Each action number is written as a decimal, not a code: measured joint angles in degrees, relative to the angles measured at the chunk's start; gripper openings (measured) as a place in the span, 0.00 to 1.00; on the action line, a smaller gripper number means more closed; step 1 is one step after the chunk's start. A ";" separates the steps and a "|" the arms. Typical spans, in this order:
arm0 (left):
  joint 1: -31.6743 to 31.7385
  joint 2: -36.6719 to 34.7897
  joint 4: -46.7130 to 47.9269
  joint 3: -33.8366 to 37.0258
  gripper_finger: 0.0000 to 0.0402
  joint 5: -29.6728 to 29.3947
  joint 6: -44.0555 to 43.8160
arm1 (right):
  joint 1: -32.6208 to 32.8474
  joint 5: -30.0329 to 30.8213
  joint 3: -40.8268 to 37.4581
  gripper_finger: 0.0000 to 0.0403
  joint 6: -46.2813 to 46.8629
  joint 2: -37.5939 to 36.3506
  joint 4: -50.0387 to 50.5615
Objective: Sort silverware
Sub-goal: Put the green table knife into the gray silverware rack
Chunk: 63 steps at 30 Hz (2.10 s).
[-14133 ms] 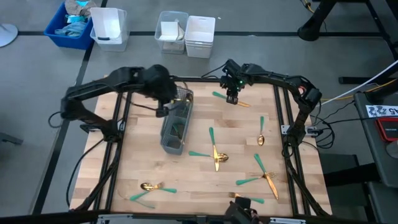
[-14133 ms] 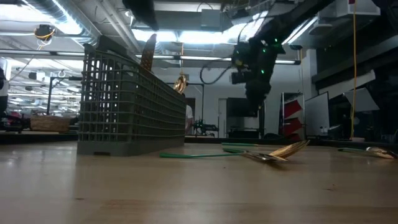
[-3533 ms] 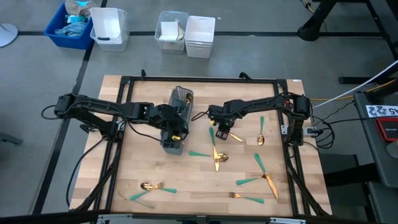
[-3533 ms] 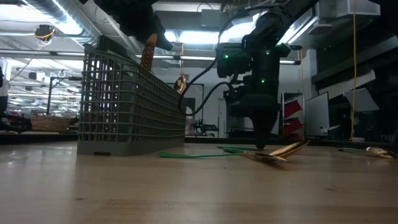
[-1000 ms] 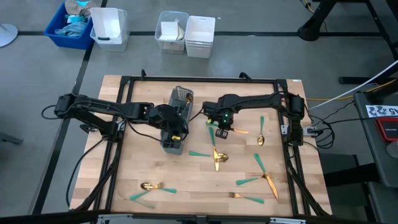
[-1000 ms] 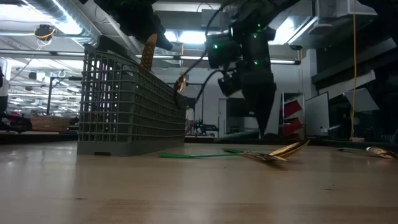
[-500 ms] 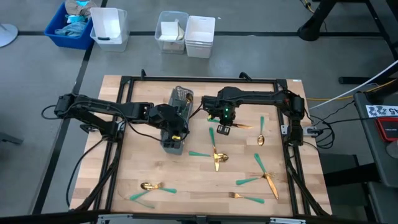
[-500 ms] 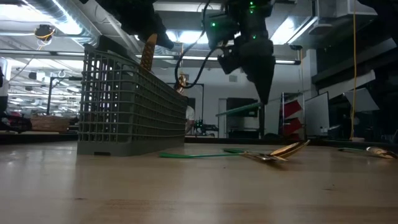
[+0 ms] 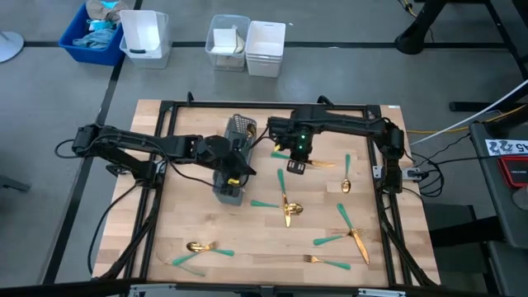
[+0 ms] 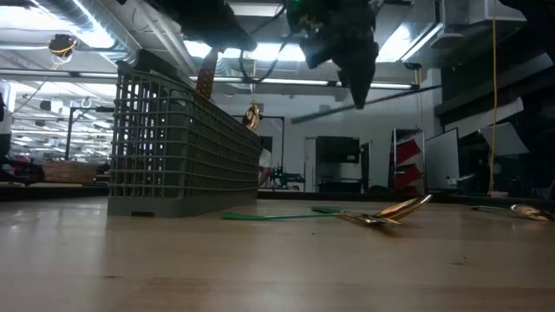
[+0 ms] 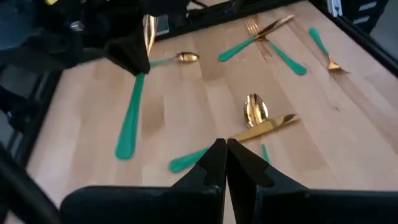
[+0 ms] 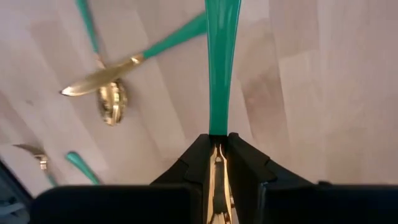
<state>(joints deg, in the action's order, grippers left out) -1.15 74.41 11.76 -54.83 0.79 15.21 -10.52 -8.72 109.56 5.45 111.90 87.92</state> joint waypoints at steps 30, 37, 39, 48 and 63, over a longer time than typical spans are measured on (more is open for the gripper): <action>-1.04 8.49 -19.21 0.02 0.35 -3.28 24.98 | 0.00 -10.88 8.71 0.12 -1.27 0.00 -1.12; -3.56 13.96 -26.42 -0.02 0.35 -14.93 33.45 | -0.04 -10.89 8.71 0.12 -1.27 0.00 -1.27; -3.79 14.44 -27.63 -0.09 0.35 -15.73 33.52 | -0.04 -10.90 8.71 0.12 -1.27 0.00 -1.30; -3.74 14.45 -27.79 -0.02 0.35 -16.69 32.64 | -0.02 -10.90 8.71 0.12 -1.27 0.02 -1.42; -7.84 14.43 -27.60 -0.02 0.35 -22.01 33.41 | -0.02 -10.90 8.71 0.12 -1.27 0.04 -1.42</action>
<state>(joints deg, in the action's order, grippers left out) -8.99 88.84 -15.84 -54.85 -21.22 48.62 -10.55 -19.62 118.28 4.19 111.93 86.50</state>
